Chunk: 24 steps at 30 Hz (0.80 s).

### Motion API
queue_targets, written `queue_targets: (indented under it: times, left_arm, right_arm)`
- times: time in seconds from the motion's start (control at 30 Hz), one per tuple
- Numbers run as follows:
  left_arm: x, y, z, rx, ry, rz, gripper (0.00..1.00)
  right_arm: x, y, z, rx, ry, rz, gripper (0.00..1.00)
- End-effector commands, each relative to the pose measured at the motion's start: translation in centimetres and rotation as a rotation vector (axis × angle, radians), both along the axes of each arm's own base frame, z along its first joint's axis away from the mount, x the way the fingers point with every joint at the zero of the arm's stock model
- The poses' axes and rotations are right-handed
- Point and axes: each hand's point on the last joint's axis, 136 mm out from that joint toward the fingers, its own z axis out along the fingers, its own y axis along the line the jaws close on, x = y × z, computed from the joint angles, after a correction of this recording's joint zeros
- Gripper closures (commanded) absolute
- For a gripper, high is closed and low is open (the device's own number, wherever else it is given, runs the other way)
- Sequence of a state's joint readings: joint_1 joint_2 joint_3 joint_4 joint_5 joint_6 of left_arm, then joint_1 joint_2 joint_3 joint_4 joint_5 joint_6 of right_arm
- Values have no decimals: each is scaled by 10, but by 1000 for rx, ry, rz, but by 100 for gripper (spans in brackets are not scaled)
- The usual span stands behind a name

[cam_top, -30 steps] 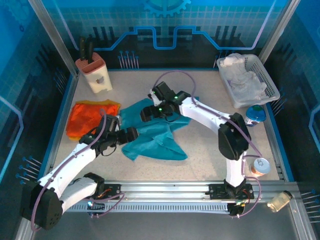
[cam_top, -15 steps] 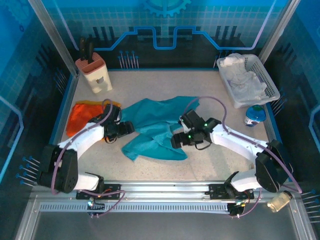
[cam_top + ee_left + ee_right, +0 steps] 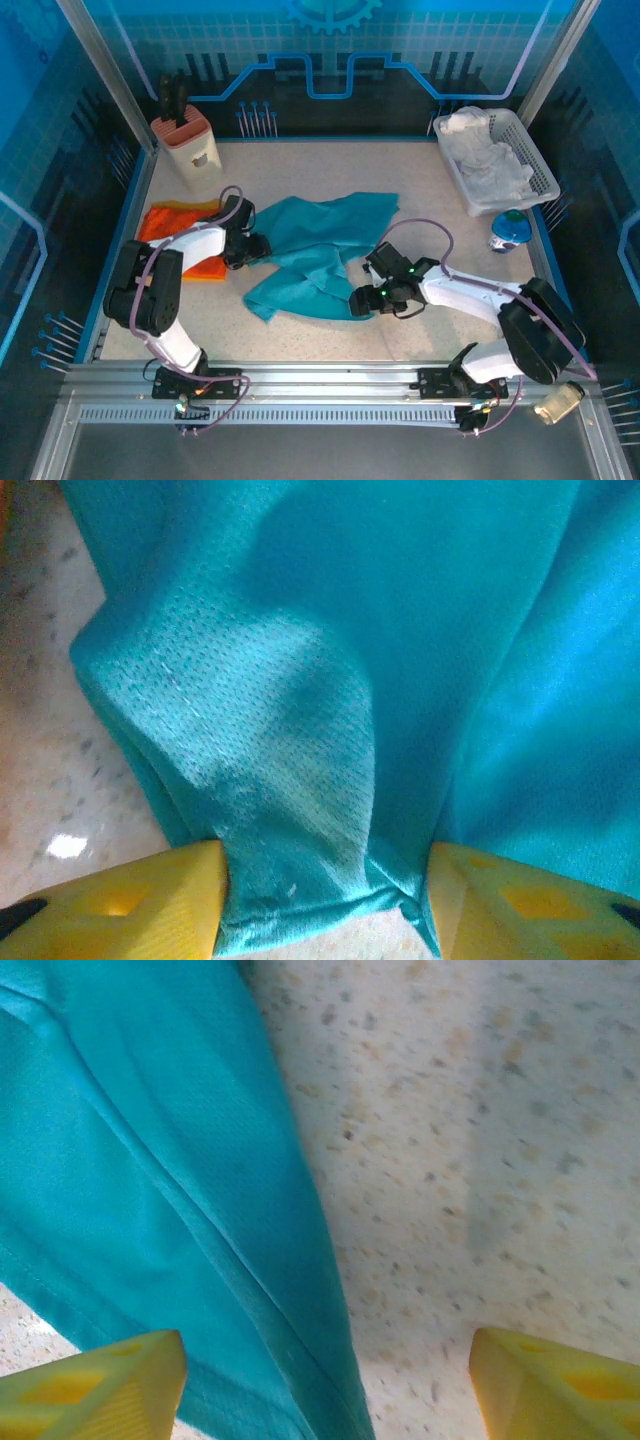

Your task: Fold and stack the t-shirts

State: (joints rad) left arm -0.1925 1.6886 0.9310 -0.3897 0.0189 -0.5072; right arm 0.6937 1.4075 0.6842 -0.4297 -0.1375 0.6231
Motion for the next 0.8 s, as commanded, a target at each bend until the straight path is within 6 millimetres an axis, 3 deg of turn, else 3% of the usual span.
queue_targets:
  times: [0.0, 0.17, 0.27, 0.43, 0.53, 0.6, 0.7, 0.77]
  left_arm:
    - [15, 2, -3, 19, -7, -8, 52]
    - [25, 5, -9, 34, -8, 2, 78]
    - [32, 6, -7, 24, -13, 10, 93]
    - [44, 5, 9, -3, -51, 25, 100]
    - [49, 2, 20, -32, -79, 42, 100]
    - [53, -3, 29, -70, -103, 63, 100]
    - [58, -6, 43, -111, -143, 96, 100]
    - [58, -5, 53, -118, -168, 108, 100]
  right_arm:
    - [3, 18, -1, 64, 24, -3, 41]
    - [17, -6, 5, -33, 14, -35, 81]
    - [38, -31, 22, -63, 2, -97, 100]
    - [106, -75, 72, -137, -122, -229, 100]
    - [160, -98, 114, -296, -251, -285, 100]
    - [196, -100, 156, -362, -351, -307, 100]
    - [238, -87, 231, -394, -563, -317, 100]
    - [253, -68, 278, -421, -739, -267, 100]
